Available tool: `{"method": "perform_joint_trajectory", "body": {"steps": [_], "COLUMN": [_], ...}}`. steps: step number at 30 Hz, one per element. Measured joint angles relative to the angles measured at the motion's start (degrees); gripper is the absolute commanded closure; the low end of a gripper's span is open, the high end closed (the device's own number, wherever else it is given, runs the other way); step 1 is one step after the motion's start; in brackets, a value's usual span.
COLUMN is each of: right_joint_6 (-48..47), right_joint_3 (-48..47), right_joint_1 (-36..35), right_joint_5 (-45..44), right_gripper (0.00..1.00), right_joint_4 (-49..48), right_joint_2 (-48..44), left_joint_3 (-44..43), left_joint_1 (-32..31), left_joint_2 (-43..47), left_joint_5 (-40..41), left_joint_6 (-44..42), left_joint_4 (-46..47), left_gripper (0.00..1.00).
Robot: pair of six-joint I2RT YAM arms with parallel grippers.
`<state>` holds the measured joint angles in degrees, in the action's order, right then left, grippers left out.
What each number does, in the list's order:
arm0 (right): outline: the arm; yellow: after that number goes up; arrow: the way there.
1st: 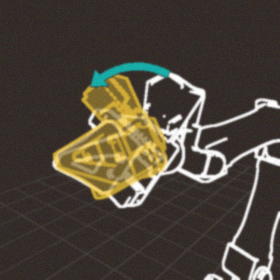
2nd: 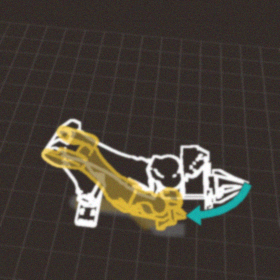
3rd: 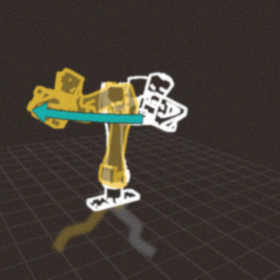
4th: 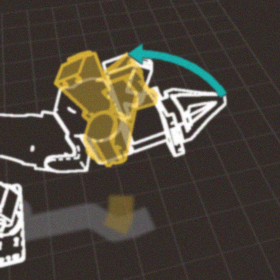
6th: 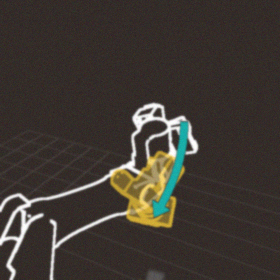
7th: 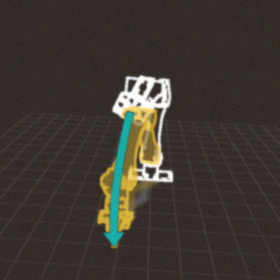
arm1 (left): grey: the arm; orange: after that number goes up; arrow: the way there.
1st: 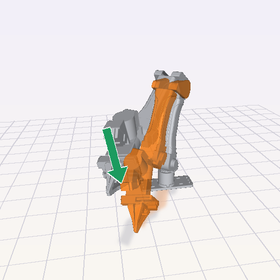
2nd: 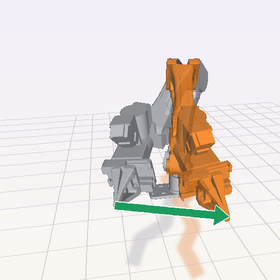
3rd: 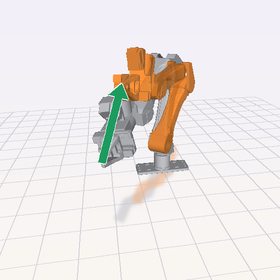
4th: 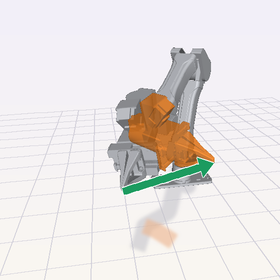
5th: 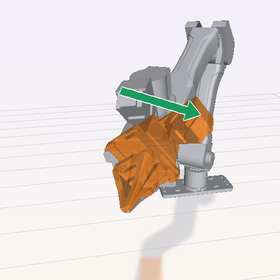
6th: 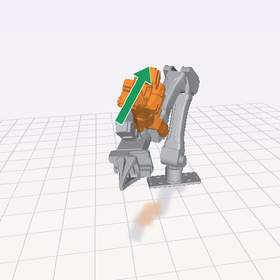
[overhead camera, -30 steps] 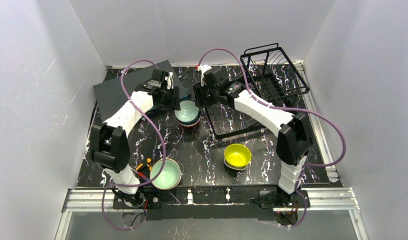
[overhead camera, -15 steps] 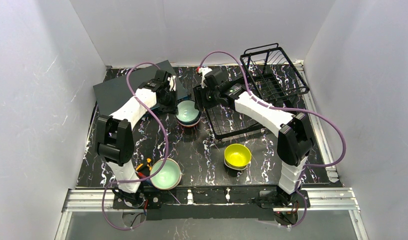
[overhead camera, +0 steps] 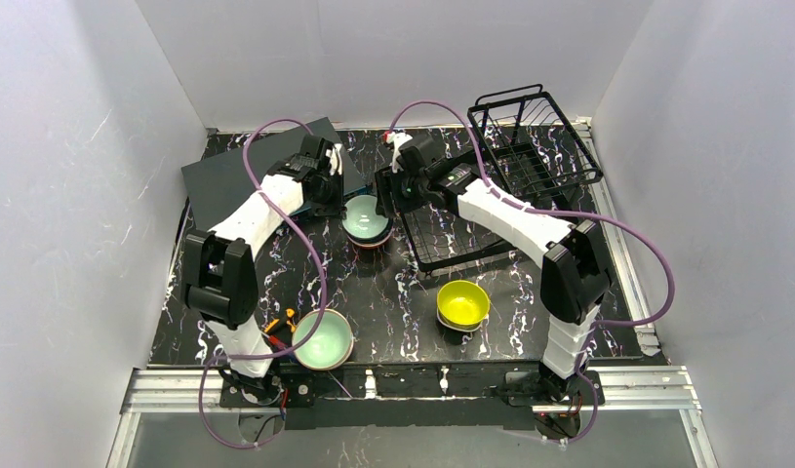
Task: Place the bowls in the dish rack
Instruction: Pick up the bowl from the center of the board.
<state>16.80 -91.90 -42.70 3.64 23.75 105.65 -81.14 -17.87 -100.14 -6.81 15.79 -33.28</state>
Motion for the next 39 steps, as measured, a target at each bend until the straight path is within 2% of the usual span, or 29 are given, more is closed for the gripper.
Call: {"method": "perform_joint_trajectory", "body": {"steps": [10,18,25,30,35,39], "right_joint_6": [2.97,5.84,8.61,10.34,10.91,10.4], "right_joint_3": [4.02,6.12,6.8,7.39,7.39,7.43], "right_joint_1": [2.16,4.35,4.37,4.35,4.94,5.11], "right_joint_5": [4.57,9.7,13.9,15.32,15.3,14.56], "right_gripper": [0.14,0.15,0.3,0.48,0.63,0.78], "right_joint_4": [-3.08,-6.49,-9.51,-11.17,-11.13,-10.25], "right_joint_2": [-2.05,-2.97,-2.97,-2.97,-2.95,-2.95], "left_joint_3": [4.5,10.19,13.33,15.32,15.96,15.96], "left_joint_1": [0.0,0.0,0.0,0.0,0.22,0.24], "left_joint_2": [6.58,13.57,17.51,17.97,18.56,18.95], "left_joint_5": [1.29,0.2,-6.01,-10.49,-11.45,-11.43], "left_joint_6": [-0.83,-1.57,-1.86,-1.86,-1.88,-1.7], "left_joint_4": [2.95,8.44,14.6,18.16,19.63,20.35], "left_gripper": [1.0,1.0,1.0,1.0,1.0,0.95]}}
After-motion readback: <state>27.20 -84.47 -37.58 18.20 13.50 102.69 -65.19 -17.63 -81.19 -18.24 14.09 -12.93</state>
